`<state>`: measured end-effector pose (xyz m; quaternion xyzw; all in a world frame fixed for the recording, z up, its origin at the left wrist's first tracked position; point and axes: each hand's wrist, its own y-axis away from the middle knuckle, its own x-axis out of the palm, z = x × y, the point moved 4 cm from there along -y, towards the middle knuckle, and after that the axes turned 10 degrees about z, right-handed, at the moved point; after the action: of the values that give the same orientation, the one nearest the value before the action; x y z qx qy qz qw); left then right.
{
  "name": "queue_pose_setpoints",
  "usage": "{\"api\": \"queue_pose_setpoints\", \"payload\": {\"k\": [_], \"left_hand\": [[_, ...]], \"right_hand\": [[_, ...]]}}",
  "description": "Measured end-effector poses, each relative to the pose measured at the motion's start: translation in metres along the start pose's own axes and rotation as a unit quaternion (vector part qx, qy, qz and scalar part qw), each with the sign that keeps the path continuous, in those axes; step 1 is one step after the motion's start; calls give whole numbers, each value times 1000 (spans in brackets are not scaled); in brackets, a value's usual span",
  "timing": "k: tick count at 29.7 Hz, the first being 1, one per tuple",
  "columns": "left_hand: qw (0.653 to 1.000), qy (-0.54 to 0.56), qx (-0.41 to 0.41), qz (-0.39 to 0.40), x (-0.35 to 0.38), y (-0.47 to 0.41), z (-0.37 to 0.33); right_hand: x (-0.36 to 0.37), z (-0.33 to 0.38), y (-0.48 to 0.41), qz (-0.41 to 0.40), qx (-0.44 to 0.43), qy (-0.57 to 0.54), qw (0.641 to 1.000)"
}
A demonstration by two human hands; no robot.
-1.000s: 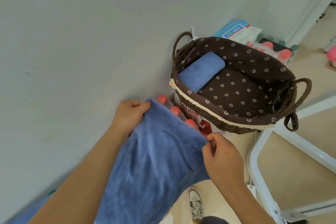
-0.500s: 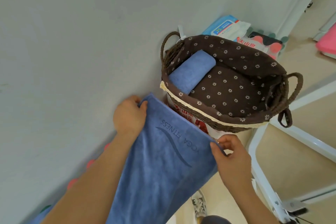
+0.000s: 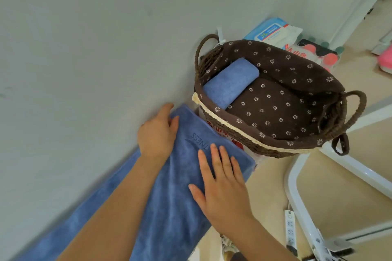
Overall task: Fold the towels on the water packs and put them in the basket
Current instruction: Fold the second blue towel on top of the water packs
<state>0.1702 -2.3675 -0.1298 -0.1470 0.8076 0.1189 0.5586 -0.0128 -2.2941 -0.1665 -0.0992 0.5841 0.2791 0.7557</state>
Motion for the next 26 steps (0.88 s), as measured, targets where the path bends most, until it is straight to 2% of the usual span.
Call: {"api": "queue_pose_setpoints", "payload": {"k": [3, 5, 8, 14, 17, 20, 23, 26], "left_hand": [[992, -37, 103, 60, 14, 44, 0], [982, -89, 132, 106, 26, 73, 8], [976, -111, 104, 153, 35, 86, 23], [973, -141, 63, 170, 23, 78, 28], [989, -76, 25, 121, -5, 114, 46], [999, -17, -39, 4, -41, 177, 95], [986, 13, -143, -80, -72, 246, 164], [949, 81, -282, -114, -89, 302, 230]], "right_hand": [[5, -4, -4, 18, -10, 23, 1000], [4, -5, -7, 27, -14, 27, 999], [3, -5, -11, 21, -7, 28, 999], [-2, -1, -12, 38, 16, 43, 998], [-11, 18, -12, 0, 7, 27, 1000], [-12, 66, -5, -27, -79, 3, 996], [0, 123, 4, -25, -178, -5, 984], [17, 168, 2, -22, -232, -16, 972]]}}
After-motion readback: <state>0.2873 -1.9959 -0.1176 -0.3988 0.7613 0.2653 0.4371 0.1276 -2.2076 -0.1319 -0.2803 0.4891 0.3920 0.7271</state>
